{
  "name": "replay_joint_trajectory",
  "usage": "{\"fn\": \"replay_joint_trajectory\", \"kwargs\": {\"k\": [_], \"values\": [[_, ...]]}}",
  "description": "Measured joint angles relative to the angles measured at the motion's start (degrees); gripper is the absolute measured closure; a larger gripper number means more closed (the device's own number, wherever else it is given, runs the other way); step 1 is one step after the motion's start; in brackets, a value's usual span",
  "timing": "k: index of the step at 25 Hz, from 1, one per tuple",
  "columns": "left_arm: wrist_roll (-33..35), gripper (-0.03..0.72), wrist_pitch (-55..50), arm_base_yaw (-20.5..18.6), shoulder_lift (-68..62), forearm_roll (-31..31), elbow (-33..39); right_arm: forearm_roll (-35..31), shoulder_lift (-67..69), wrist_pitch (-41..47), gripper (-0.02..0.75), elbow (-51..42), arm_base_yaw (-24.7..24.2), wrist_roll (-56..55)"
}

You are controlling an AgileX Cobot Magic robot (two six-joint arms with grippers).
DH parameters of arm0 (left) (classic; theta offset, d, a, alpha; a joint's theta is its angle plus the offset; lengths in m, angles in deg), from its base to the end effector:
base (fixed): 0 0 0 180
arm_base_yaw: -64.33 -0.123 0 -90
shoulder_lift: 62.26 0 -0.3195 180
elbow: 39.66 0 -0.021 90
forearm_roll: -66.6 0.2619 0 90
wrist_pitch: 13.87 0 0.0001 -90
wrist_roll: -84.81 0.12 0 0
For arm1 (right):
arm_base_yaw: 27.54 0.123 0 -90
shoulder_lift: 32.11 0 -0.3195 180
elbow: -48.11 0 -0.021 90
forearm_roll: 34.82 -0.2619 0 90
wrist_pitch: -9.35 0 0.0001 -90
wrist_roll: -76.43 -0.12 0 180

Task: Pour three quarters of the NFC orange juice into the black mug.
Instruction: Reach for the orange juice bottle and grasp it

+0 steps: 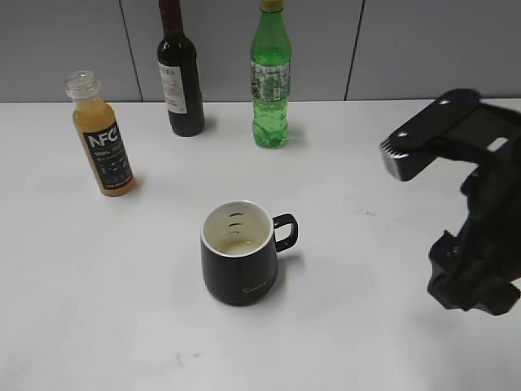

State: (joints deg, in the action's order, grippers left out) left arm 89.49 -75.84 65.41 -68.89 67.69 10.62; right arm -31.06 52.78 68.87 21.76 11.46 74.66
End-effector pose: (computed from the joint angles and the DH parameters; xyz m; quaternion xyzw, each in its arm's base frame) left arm -0.0043 0.0021 0.2624 0.0428 0.8600 0.0255 0.5079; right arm 0.1927 0.1473 0.2477 -0.3316 0.9395 0.0004 0.0857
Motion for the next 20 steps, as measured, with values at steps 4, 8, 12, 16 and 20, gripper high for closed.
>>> {"fn": "replay_joint_trajectory", "kwargs": {"k": [4,8,12,16,20], "values": [[0.0,0.467,0.0,0.0,0.0,0.0,0.0,-0.18,-9.85,-0.43,0.15,-2.7,0.0,-0.05],[0.0,0.467,0.0,0.0,0.0,0.0,0.0,-0.18,-20.62,-0.83,0.13,-9.2,0.0,-0.25],[0.0,0.467,0.0,0.0,0.0,0.0,0.0,-0.82,-31.16,-1.42,0.1,-16.5,-1.67,-1.74],[0.0,0.467,0.0,0.0,0.0,0.0,0.0,-1.28,-41.86,-1.31,0.098,-19.54,-6.35,-2.97],[0.0,0.467,0.0,0.0,0.0,0.0,0.0,-1.21,-51.7,-1.28,0.098,-20.08,-15.8,-2.79]]}}
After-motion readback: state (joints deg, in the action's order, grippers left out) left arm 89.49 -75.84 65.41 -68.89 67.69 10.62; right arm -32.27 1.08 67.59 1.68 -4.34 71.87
